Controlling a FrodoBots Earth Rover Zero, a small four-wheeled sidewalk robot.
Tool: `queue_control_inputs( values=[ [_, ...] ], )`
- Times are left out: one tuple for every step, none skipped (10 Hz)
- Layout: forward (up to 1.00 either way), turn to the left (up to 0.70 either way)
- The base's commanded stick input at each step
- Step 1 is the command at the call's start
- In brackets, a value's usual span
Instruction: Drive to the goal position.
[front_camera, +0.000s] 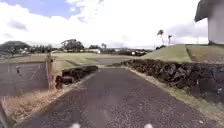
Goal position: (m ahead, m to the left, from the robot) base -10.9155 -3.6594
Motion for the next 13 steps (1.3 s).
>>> queue_control_inputs(
  values=[
    [0.0, -0.7],
    [0.0, -0.7],
    [0.0, -0.7],
    [0.0, -0.7],
    [0.0, -0.7],
    [0.0, -0.7],
    [0.0, -0.7],
    [0.0, -0.7],
    [0.0, -0.7],
    [0.0, -0.7],
    [0.0, -0.7],
    [0.0, -0.7],
    [0.0, -0.7]
  ],
)
